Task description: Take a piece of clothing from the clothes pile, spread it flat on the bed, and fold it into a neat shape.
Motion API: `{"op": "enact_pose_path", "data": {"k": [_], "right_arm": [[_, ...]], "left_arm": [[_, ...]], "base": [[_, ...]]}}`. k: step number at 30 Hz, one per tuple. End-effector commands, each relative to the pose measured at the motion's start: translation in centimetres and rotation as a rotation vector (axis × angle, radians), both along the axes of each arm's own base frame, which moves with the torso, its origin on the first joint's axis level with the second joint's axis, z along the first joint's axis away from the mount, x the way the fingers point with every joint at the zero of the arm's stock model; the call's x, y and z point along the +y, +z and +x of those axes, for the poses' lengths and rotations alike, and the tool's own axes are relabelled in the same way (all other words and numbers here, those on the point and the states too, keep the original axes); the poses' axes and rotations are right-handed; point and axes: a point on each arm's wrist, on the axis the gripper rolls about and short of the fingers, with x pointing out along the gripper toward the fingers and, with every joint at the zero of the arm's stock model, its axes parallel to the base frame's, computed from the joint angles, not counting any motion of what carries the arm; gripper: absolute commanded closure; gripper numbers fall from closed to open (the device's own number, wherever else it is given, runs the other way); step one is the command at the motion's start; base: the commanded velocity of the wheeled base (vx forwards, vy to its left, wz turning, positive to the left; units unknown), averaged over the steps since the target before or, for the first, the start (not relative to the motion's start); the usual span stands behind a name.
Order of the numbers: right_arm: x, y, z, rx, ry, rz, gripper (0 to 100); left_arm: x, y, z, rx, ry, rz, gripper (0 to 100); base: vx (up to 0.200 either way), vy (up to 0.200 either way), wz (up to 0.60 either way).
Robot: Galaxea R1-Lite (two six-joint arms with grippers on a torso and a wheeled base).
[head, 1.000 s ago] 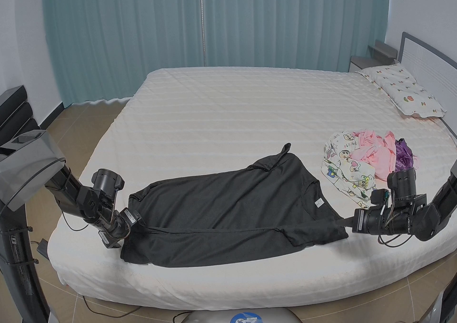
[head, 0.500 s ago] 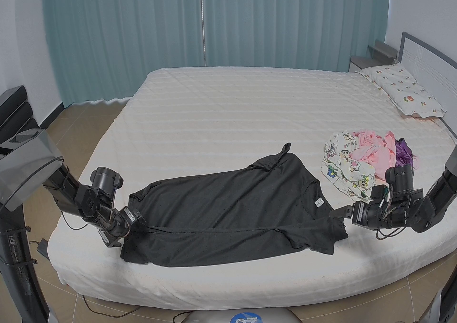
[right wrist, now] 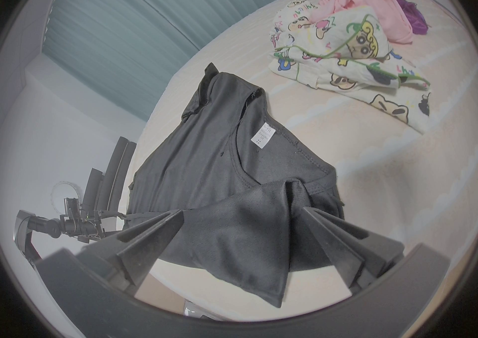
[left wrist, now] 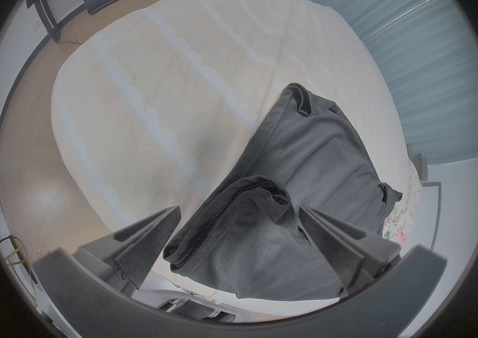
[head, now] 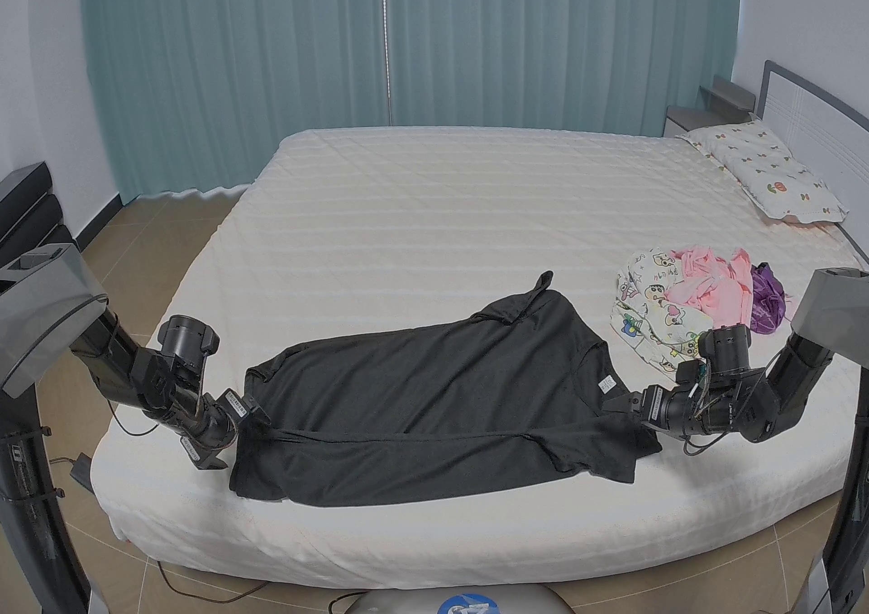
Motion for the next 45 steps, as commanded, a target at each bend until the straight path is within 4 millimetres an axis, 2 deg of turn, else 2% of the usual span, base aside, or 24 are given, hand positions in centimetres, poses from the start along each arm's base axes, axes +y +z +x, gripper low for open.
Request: {"op": "enact_pose_path", "data": {"k": [1,11,18,19,24,35,45], "right_arm": [[0.0,-1.6,0.7,0.036,-0.012,0.012,0],[0.3,-1.5,2.4,-0.013,-0.027,0.053,0],[0.4,-2.6,2.9,0.002,-0.033,0.05,0],[0.4,-2.6,3.0,-0.001,-0.033,0.051,100],[0.2,-2.8,3.1,0.003,-0.041,0.051,100],[-0.9,-1.5,3.1,-0.068,-0.116,0.113,100],[-1.8,-1.6,3.0,-0.114,-0.143,0.14,100]], "left_arm": [[0.3,0.1,0.0,-0.004,0.008,-0.002,0],[0.3,-0.2,0.0,0.004,0.005,-0.013,0],[0.4,-0.2,0.0,0.004,0.007,-0.016,0],[0.4,-0.2,0.0,0.006,0.007,-0.016,0],[0.4,-0.2,-0.1,0.007,0.007,-0.016,0],[0.6,-0.2,0.0,0.007,0.014,-0.013,0],[1.2,0.0,0.3,-0.005,0.031,-0.017,0]], "base": [[0.0,0.0,0.0],[0.0,0.0,0.0],[0.0,0.0,0.0],[0.0,0.0,0.0],[0.0,0.0,0.0],[0.0,0.0,0.0],[0.0,0.0,0.0]]}}
